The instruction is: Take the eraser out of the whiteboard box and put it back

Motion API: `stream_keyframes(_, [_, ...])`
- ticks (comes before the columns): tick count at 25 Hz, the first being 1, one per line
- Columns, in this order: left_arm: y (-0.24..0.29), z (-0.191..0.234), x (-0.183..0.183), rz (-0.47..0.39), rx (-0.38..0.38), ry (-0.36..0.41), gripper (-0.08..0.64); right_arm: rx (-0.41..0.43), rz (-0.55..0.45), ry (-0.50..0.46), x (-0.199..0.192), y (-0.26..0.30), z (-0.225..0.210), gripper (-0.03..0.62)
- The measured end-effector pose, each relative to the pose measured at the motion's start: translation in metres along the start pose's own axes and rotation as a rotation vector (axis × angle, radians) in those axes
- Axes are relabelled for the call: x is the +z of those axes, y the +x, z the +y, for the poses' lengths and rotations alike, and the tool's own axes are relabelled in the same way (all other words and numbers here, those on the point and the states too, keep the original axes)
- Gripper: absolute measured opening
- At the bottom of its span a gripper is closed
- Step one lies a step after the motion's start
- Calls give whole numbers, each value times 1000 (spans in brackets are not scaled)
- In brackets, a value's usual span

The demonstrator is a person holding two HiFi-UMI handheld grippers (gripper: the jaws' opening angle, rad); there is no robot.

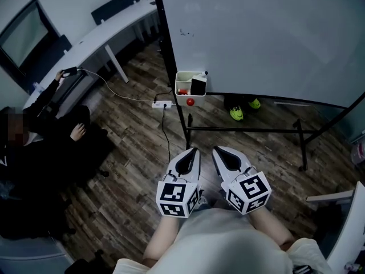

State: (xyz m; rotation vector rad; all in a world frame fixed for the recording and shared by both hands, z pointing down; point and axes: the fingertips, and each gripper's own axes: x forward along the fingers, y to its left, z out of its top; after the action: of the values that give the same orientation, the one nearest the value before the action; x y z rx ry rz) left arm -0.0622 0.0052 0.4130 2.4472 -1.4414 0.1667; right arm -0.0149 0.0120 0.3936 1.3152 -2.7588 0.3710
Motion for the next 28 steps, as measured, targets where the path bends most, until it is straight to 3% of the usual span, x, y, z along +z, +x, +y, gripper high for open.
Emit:
stream_keyframes(15, [27,46,9,21,-30,4,5,-65,-16,29,13,54,-17,-3])
stream_keyframes(28, [53,59,23,19,-1,2,5,-48,-6,21,24,78,-38,-3])
